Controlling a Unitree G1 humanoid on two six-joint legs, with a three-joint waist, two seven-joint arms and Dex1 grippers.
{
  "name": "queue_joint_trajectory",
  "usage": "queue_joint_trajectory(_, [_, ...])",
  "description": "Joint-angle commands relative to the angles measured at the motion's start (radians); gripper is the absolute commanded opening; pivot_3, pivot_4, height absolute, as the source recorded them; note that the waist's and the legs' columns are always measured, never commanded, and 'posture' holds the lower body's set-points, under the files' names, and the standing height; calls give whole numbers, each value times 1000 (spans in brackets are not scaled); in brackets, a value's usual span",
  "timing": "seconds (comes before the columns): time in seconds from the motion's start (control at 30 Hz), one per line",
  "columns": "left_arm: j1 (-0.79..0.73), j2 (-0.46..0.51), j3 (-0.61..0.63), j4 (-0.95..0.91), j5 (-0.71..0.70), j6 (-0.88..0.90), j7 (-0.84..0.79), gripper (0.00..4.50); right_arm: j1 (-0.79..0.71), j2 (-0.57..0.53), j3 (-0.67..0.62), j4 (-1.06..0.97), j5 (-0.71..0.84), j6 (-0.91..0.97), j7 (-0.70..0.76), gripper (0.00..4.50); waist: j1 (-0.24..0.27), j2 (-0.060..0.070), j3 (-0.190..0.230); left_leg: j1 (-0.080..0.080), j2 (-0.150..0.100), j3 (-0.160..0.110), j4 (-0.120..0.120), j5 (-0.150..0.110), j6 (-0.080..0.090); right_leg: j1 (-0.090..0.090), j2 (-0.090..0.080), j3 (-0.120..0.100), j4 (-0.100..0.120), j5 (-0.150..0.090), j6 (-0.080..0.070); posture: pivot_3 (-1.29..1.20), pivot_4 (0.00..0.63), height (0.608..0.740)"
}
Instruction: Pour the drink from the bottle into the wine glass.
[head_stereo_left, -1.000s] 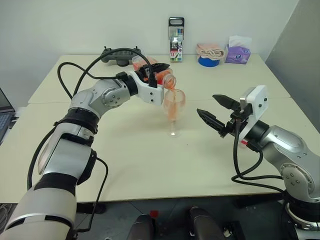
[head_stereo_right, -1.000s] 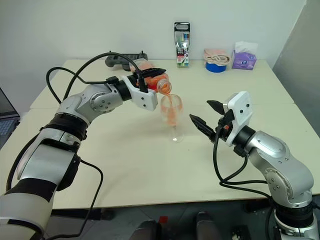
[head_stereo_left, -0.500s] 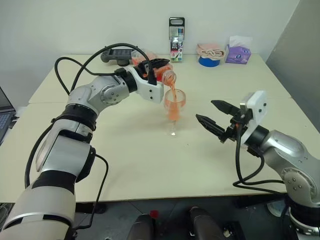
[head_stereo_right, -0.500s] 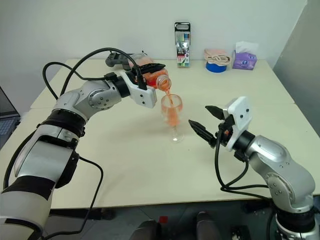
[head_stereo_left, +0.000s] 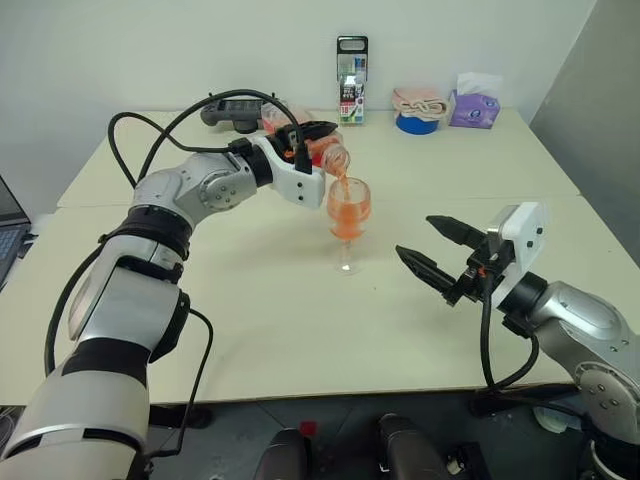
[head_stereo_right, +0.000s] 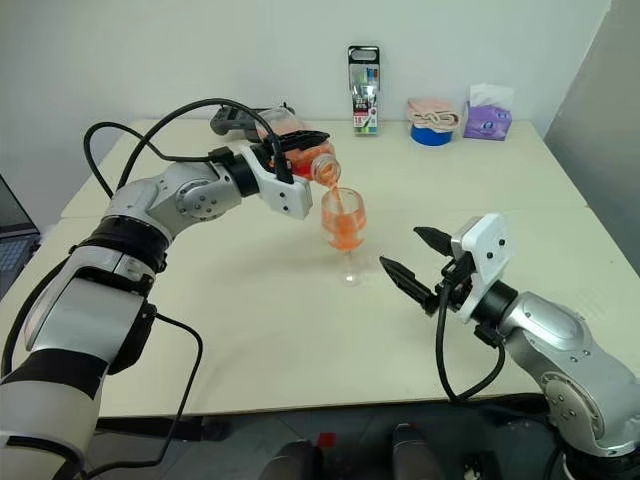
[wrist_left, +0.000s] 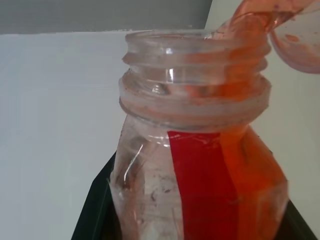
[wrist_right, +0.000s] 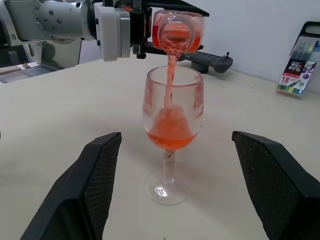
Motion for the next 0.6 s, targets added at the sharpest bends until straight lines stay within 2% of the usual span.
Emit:
queue_joint_trajectory(0.03, [-44,9,10,-6,-17,-5,19,1657,-19,-1,1,-21,-4,-24,-1,3790,0,0,0,0,0,0,0,0,0,0,0,0,0,0,0,0,150,740])
queue_joint_trajectory(0.6, [-40,-1,20,-3,-36,-7,13,1657,-52,11,27,-4,-10,-23,-16,3790,0,0,0,-1,0,0,5,0,0,0,0,0,1,1,2,0,150,740])
